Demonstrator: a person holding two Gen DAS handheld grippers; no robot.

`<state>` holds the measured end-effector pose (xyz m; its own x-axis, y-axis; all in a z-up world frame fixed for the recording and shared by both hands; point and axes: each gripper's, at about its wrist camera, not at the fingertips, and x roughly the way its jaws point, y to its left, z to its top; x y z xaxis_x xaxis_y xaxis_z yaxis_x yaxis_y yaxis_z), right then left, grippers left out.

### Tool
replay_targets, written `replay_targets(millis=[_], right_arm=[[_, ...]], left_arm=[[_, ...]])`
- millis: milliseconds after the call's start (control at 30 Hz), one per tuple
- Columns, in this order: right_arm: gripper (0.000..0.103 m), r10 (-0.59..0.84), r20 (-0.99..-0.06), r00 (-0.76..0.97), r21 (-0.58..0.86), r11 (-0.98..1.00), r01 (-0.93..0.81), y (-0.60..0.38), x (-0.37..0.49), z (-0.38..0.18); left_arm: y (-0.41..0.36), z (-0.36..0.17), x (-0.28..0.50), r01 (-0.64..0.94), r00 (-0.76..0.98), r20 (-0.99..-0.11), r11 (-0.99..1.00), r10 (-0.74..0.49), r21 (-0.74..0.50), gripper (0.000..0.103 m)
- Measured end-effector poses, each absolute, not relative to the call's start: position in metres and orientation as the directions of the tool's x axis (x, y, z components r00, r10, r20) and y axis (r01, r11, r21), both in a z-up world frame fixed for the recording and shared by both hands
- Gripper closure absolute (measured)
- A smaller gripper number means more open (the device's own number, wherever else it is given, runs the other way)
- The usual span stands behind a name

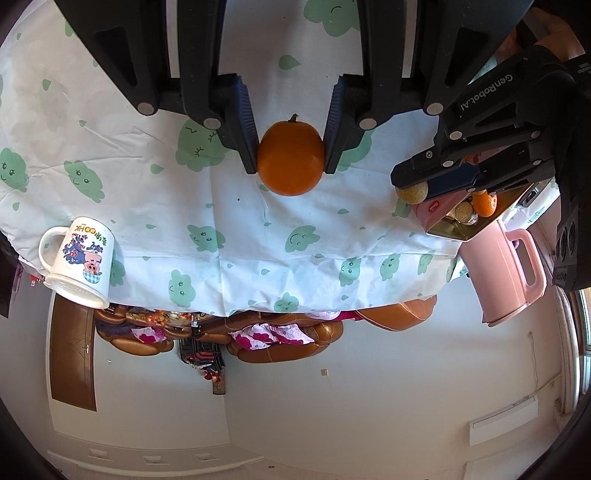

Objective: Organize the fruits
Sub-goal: 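Lift the yellow fruit and orange with both tools toward the tin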

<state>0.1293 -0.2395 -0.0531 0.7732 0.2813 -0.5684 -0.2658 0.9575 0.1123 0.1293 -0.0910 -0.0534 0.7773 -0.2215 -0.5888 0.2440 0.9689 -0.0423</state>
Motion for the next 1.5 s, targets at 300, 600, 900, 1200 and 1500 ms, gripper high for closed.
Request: replay_targets(millis=[300, 600, 900, 1200, 1500], right_arm=[[0.067, 0.283, -0.506, 0.815, 0.076, 0.956, -0.284, -0.237, 0.117, -0.046], [0.067, 0.285, -0.464, 0.839, 0.067, 0.955, -0.287, -0.238, 0.108, -0.042], [0.067, 0.290, -0.424, 0.858, 0.060, 0.954, -0.293, -0.238, 0.099, -0.038], [0.067, 0.290, -0.365, 0.884, 0.031, 0.953, -0.300, -0.236, 0.086, -0.033], [0.067, 0.292, -0.384, 0.876, 0.015, 0.951, -0.310, -0.230, 0.085, -0.033]], left_arm=[[-0.090, -0.046, 0.118, 0.222, 0.826, -0.529, 0.975, -0.196, -0.015, 0.074], [-0.090, -0.042, 0.109, 0.213, 0.854, -0.487, 0.977, -0.186, 0.000, 0.074], [-0.090, -0.038, 0.102, 0.197, 0.875, -0.453, 0.980, -0.168, 0.018, 0.074], [-0.091, -0.034, 0.091, 0.177, 0.906, -0.399, 0.983, -0.142, 0.052, 0.074], [-0.090, -0.034, 0.090, 0.161, 0.910, -0.394, 0.985, -0.126, 0.059, 0.074]])
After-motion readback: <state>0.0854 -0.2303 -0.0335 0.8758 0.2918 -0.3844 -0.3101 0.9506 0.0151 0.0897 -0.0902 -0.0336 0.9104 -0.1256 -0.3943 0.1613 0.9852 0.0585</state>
